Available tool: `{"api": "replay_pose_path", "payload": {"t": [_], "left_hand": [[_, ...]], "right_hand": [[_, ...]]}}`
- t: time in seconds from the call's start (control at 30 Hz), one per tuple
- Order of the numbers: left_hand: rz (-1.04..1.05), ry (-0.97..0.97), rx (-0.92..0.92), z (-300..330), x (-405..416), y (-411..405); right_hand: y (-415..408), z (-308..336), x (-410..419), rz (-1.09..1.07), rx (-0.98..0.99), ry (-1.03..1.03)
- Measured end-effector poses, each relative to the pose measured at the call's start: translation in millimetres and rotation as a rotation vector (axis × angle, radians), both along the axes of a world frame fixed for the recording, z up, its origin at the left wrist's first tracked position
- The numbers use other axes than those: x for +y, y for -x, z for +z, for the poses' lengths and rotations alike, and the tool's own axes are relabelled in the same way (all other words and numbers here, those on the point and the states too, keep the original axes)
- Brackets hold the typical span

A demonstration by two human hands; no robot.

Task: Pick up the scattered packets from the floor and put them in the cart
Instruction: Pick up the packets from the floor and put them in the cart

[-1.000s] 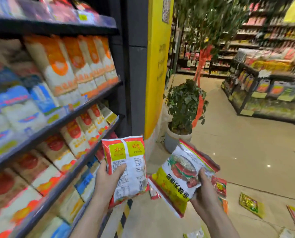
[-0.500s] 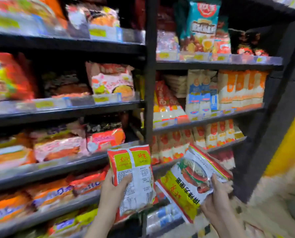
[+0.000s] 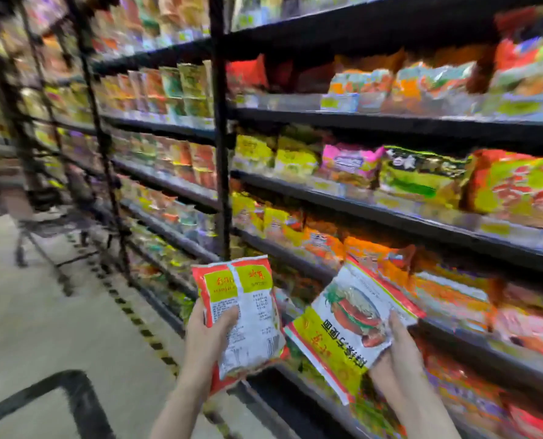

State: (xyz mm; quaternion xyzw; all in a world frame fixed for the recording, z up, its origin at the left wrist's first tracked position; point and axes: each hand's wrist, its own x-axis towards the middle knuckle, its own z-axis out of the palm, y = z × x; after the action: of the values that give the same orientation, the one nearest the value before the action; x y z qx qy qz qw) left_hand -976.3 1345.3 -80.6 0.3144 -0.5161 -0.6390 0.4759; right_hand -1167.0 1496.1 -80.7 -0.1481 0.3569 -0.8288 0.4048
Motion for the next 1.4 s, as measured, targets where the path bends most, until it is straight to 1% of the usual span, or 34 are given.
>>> {"api": "replay_pose_path", "payload": {"t": [0.2,0.33,0.6,0.73,0.87,1.07,1.2,1.4], "left_hand": [[0.375,0.027,0.059,22,-123,-75],[0.556,0.004,0.077,31,-199,-116],[0.827,-0.003,0.119,32,-320,-174],[0.883,0.011,0.184,26,-399,-196],[0.893,0.049,0.188,22,-499,-218],[0.846,0.032,0.154,26,-670,-249],[0.838,0.031,0.114,16,-776,-257],[0.845,0.01,0.079,-1,-941,-255]], "right_hand": [[-37,33,-198,0.313,0.01,-0.037],[-67,53,-315,0.508,0.042,-0.032],[-125,55,-499,0.708,0.031,-0.033],[-146,47,-581,0.72,0.093,-0.001],[-164,42,-680,0.702,0.058,-0.025],[-190,42,-834,0.612,-0.022,-0.113],[-198,31,-935,0.596,-0.021,-0.174],[-203,6,-1109,0.605,-0.007,-0.224]]}}
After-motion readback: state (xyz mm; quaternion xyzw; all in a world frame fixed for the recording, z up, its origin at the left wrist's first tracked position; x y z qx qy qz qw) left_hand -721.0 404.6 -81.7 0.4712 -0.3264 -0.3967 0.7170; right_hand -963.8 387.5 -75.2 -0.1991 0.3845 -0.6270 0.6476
